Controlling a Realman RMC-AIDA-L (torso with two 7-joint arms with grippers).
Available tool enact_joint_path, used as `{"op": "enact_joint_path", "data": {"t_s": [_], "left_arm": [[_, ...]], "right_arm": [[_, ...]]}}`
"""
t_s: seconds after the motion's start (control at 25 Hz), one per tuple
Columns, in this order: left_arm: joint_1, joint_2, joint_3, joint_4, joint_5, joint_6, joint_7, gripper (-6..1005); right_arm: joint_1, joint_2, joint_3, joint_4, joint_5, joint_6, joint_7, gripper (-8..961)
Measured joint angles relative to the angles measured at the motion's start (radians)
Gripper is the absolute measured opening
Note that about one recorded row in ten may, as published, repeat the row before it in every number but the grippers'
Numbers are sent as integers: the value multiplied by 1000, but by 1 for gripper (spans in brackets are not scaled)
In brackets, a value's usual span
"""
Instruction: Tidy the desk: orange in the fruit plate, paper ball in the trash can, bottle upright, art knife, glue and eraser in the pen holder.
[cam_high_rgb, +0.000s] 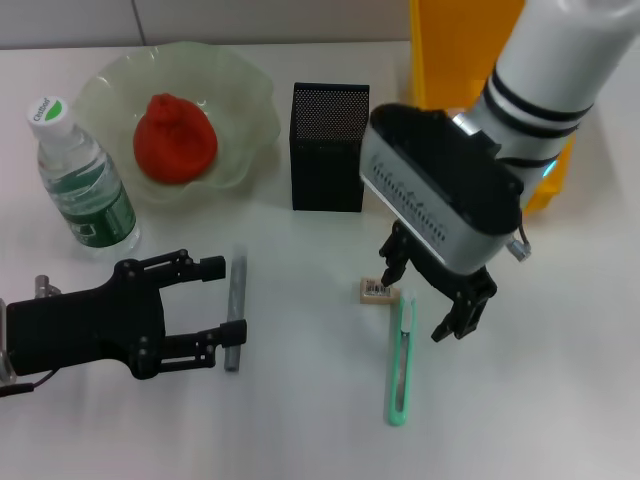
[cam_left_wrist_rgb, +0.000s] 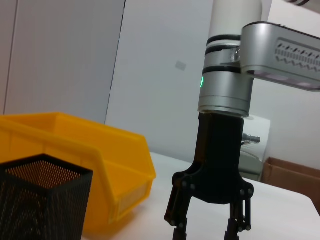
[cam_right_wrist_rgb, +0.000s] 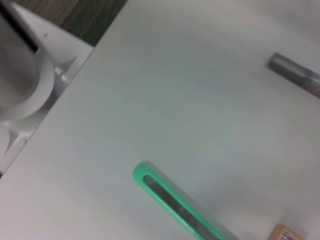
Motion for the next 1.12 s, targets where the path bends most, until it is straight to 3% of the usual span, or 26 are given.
{"op": "enact_joint_path", "data": {"t_s": [0.44,1.0,1.12], "left_arm": [[0,-3,-8,0,13,-8,-13,799],[6,-3,-17,0,6,-13,-13,798],[8,-2,-23,0,6,-13,-13,798]], "right_arm": [[23,0,-216,-22,26,49,-27,786],[33,0,-374,-35,61,136,-70,742],[35,0,-398,-36,61,143,-71,585]]}}
